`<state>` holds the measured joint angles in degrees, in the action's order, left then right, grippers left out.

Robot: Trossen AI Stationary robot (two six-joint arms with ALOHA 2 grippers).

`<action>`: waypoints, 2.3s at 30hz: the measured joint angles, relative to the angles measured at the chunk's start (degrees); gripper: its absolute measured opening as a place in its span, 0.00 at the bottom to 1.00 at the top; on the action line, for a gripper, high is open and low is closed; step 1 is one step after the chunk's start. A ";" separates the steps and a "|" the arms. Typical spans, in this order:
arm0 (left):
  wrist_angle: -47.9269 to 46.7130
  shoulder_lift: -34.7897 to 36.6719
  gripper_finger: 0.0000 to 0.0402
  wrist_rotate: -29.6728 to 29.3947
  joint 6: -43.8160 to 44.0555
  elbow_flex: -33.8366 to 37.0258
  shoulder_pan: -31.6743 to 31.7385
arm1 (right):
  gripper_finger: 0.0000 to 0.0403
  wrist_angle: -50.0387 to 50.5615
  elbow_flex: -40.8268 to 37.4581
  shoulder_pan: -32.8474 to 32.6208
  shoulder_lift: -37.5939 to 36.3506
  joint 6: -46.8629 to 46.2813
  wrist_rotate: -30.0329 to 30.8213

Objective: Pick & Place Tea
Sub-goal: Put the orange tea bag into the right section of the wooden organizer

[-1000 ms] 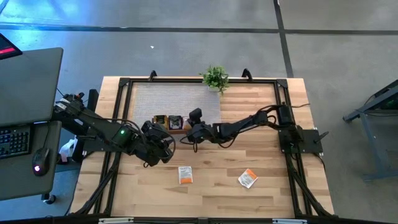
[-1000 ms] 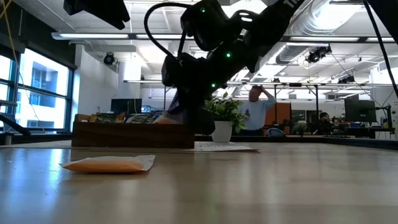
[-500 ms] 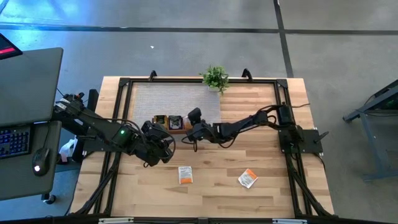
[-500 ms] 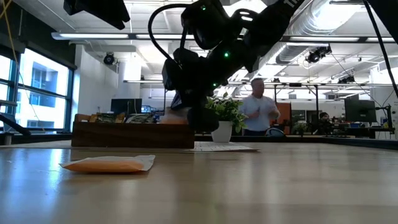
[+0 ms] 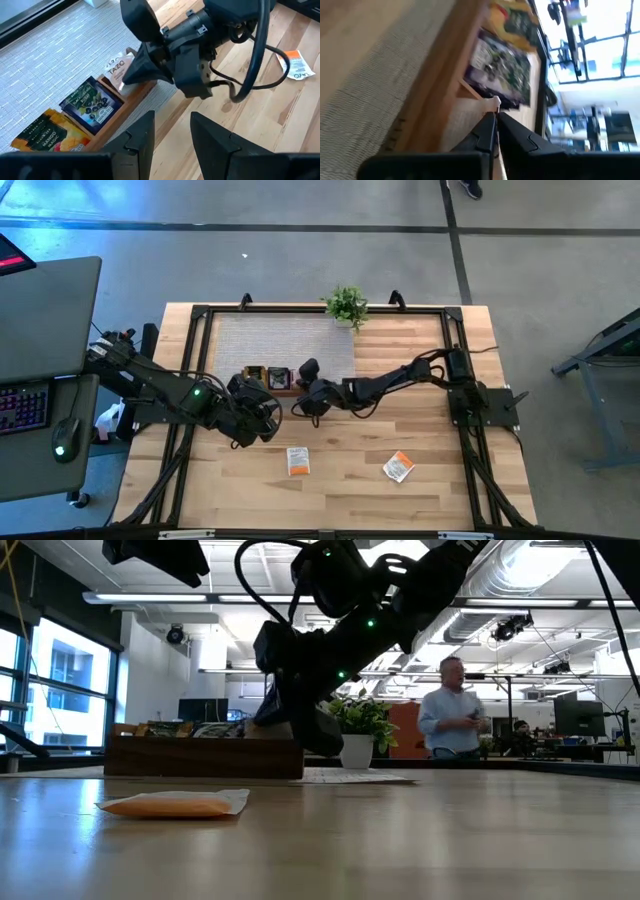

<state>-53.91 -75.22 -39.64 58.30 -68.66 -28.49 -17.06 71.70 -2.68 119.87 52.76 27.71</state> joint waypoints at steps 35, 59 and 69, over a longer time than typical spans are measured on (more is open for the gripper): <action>1.61 -1.10 0.31 3.67 -1.19 -0.02 -0.02 | 0.28 4.49 0.00 -13.41 -5.38 -47.27 -20.51; 34.51 -13.88 0.31 4.73 5.18 13.28 -12.03 | 0.28 23.89 -7.85 -31.32 -17.25 -65.77 -10.89; 44.63 -16.93 0.31 10.38 11.03 21.66 -9.20 | 0.28 26.63 -13.15 -31.69 -17.20 -72.00 -22.20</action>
<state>-9.28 -92.15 -29.26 69.33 -47.00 -37.69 9.57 58.55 -34.37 102.67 -19.25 5.52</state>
